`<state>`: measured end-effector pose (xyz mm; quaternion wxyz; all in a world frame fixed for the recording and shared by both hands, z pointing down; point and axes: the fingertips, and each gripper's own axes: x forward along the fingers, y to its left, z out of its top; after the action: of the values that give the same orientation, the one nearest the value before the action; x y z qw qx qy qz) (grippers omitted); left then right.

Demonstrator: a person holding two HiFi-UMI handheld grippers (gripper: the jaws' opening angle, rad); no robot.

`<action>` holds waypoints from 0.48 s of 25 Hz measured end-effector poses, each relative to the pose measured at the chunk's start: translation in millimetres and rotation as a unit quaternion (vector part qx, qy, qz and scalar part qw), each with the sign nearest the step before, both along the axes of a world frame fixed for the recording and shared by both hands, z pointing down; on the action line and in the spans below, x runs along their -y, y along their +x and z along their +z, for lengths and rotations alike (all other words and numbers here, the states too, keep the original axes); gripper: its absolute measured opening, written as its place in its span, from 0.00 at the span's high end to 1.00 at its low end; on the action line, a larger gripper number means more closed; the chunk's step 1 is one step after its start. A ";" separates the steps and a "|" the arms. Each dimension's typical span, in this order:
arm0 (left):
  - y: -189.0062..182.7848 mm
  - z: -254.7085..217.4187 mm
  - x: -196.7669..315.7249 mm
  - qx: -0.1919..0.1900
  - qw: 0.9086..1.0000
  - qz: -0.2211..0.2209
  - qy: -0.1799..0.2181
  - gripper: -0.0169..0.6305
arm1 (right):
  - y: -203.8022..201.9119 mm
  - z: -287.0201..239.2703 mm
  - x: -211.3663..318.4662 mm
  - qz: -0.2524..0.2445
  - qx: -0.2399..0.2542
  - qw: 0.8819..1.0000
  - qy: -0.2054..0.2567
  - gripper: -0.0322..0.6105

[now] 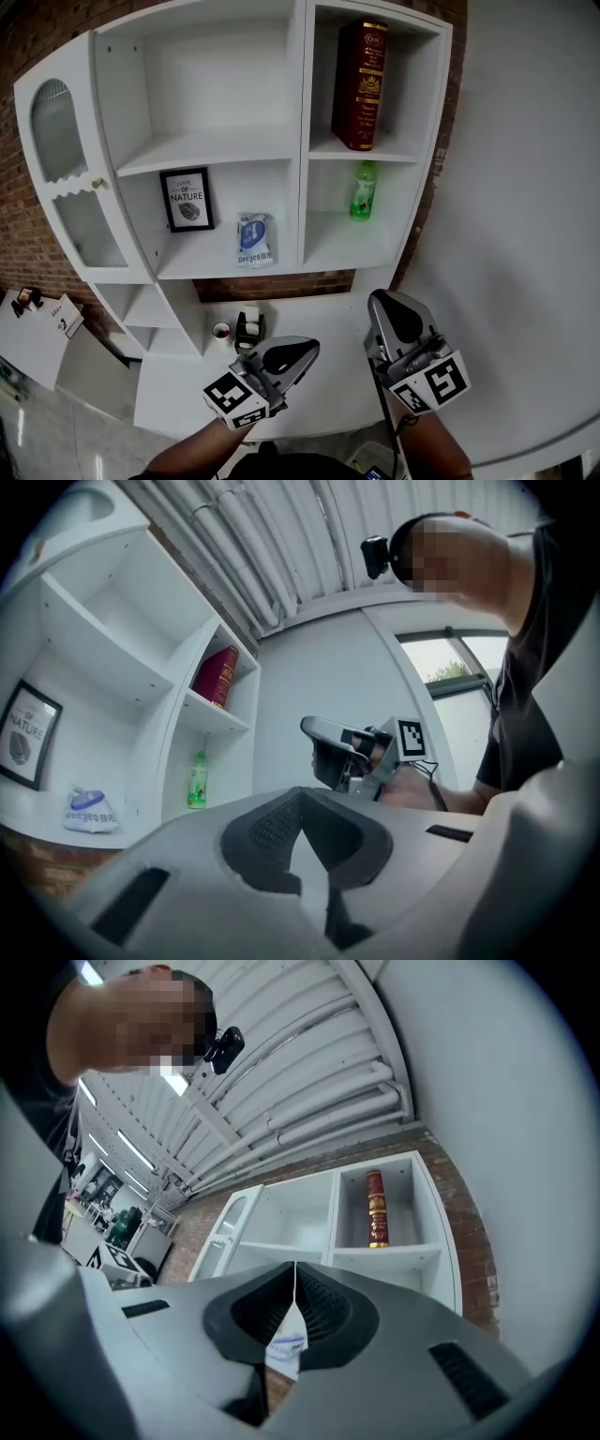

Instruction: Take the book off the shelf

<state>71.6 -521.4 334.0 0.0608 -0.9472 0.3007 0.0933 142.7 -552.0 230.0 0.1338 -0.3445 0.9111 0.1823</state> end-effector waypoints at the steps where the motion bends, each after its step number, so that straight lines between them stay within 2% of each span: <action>1: -0.8 -4.4 3.3 -0.004 1.000 0.012 0.000 0.96 | -0.2 -14.3 6.6 0.006 0.002 1.000 0.012 0.92; 5: -10.9 -20.3 20.8 -0.004 0.999 0.036 0.011 0.96 | -7.9 -60.3 38.7 0.026 -0.003 0.999 0.048 0.92; 12: -37.1 -40.7 57.6 0.013 0.998 0.049 0.036 0.96 | -23.4 -120.6 102.3 0.057 -0.009 0.997 0.057 0.92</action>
<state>34.5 -579.0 293.3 0.0942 -0.9591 0.2498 0.0941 119.3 -654.3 109.4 0.1345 -0.3861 0.8792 0.2447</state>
